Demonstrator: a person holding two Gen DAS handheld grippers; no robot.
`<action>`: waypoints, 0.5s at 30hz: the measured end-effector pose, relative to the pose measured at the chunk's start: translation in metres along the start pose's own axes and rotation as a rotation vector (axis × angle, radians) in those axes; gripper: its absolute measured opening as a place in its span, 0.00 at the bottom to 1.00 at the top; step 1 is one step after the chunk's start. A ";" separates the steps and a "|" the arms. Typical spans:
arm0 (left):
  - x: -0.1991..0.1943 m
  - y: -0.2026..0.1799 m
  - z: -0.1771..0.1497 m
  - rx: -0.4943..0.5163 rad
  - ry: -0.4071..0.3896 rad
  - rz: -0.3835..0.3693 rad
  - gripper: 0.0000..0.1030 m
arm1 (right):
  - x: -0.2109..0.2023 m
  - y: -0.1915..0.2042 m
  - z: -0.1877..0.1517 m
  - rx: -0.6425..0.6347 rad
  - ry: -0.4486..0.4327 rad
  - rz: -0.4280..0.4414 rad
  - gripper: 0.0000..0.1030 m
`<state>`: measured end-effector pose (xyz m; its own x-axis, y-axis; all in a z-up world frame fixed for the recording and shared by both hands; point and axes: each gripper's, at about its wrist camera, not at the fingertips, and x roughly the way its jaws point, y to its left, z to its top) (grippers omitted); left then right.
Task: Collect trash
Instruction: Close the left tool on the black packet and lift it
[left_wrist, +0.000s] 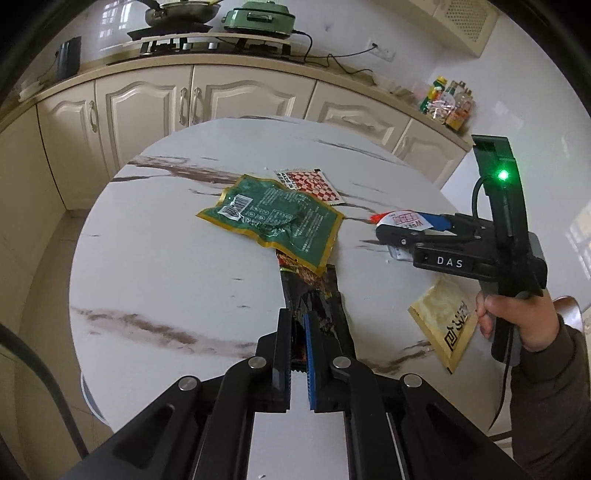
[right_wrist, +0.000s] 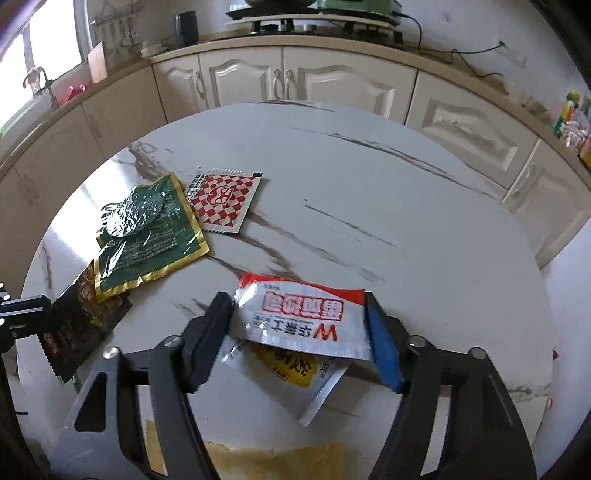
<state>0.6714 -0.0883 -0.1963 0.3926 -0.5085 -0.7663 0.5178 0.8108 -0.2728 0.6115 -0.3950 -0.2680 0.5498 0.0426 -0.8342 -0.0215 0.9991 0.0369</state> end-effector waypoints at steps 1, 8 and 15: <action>-0.001 -0.002 0.000 0.000 -0.001 -0.003 0.03 | -0.002 -0.002 -0.001 0.007 -0.010 0.003 0.54; -0.010 -0.008 0.000 -0.001 -0.006 -0.010 0.03 | -0.008 -0.023 -0.003 0.094 -0.028 0.092 0.02; -0.021 0.001 -0.005 -0.023 -0.008 -0.001 0.02 | -0.015 -0.017 -0.005 0.074 -0.053 0.094 0.01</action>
<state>0.6598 -0.0754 -0.1828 0.3985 -0.5116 -0.7613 0.5006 0.8168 -0.2869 0.5995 -0.4125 -0.2593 0.5917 0.1335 -0.7950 -0.0141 0.9878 0.1554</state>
